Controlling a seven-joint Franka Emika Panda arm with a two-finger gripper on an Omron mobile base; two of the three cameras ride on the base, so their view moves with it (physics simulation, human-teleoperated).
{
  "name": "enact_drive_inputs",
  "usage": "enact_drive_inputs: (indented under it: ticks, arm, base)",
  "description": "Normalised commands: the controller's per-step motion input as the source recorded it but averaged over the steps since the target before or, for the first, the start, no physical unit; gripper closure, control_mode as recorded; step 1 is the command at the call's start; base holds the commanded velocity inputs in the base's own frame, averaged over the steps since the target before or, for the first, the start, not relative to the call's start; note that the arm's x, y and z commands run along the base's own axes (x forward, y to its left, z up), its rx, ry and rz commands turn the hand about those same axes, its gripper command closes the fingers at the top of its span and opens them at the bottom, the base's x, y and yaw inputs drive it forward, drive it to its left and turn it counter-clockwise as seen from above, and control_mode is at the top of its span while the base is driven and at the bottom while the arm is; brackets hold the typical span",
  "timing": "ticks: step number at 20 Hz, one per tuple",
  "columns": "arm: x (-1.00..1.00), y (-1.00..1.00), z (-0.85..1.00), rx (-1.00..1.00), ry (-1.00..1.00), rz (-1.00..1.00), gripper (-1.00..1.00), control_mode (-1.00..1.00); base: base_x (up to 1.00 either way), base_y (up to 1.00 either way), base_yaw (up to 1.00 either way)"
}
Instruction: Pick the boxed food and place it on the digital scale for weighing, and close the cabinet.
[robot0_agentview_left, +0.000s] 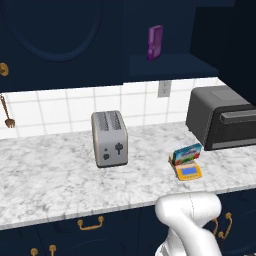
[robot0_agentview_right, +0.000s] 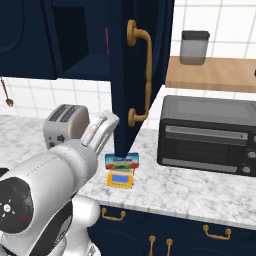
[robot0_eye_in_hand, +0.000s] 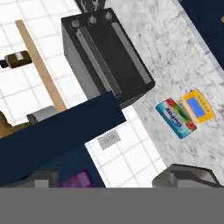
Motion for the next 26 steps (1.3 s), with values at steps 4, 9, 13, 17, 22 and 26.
enact_drive_inputs:
  ticks: [4,9,13,17,22,26]
  arm:
    - [0.38,-0.61,-0.76,0.15,-0.93,0.39,-1.0,-1.0]
    - [-0.49,-0.38,-0.72,0.09,-0.9,0.23,-1.0,-1.0]
    - [-0.81,-0.54,-0.32,0.19,-0.29,0.02,-1.0,-1.0]
    - [0.7,-0.3,-0.13,0.19,0.04,0.08,-1.0,-1.0]
    - [1.0,-0.42,0.0,0.17,0.17,0.24,-1.0,-1.0]
    - [0.4,-0.88,0.25,0.27,-0.19,0.4,-1.0,-1.0]
  base:
    - [0.0,0.0,0.0]
    - [0.0,0.0,0.0]
    - [0.0,0.0,0.0]
    - [0.0,0.0,0.0]
    - [0.0,0.0,0.0]
    - [0.0,0.0,0.0]
